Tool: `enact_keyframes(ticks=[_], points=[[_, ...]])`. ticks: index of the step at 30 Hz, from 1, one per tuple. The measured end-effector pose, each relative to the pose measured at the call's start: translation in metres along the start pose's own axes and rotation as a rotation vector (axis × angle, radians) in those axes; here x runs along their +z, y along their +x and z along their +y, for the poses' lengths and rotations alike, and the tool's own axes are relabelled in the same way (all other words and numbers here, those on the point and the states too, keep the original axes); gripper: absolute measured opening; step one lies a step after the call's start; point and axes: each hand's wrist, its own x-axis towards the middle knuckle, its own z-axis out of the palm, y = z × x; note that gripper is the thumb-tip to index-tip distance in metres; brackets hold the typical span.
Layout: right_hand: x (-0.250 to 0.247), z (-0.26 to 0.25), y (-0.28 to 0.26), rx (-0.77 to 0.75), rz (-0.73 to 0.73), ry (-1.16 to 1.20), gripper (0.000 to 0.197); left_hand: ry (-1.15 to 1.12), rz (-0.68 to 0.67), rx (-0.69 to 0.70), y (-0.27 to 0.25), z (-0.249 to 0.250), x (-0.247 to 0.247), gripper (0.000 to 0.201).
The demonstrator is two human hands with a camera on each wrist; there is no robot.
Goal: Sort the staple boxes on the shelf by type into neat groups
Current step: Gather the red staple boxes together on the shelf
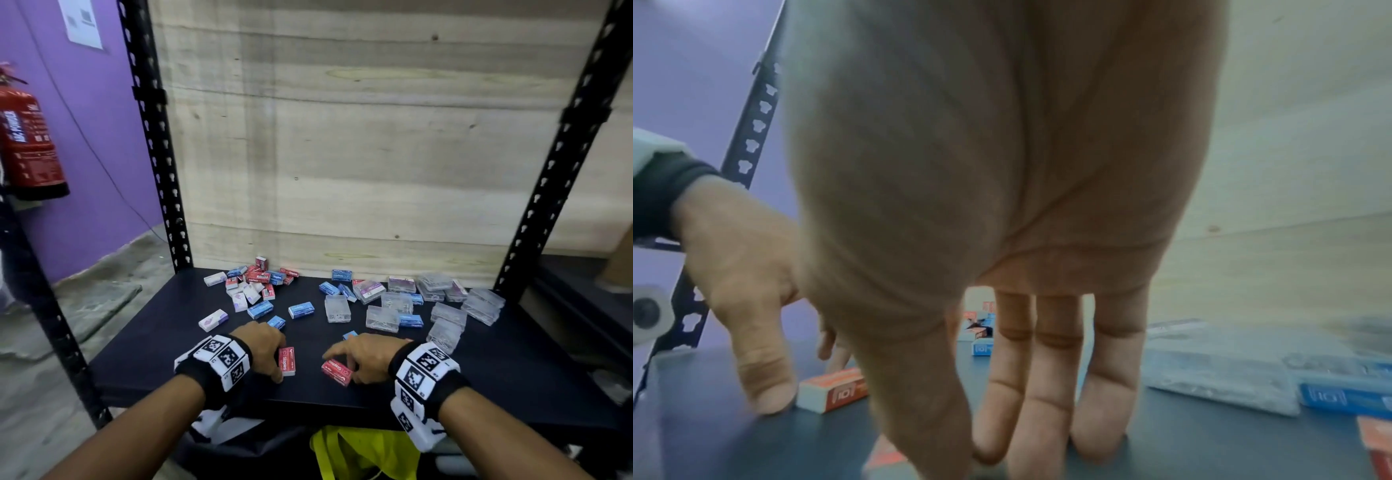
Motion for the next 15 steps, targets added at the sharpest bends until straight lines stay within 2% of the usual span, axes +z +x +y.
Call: enact_keyframes(ticks=[7,15], points=[[0.006,-0.010,0.012,0.071,0.086,0.018,0.058,0.071,-0.026,0.010,-0.001,0.022,-0.009,0.070],[0.002,-0.018,0.025,0.093,0.117,0.028,0.059,0.099,-0.003,-0.010,0.006,0.032,-0.009,0.070]])
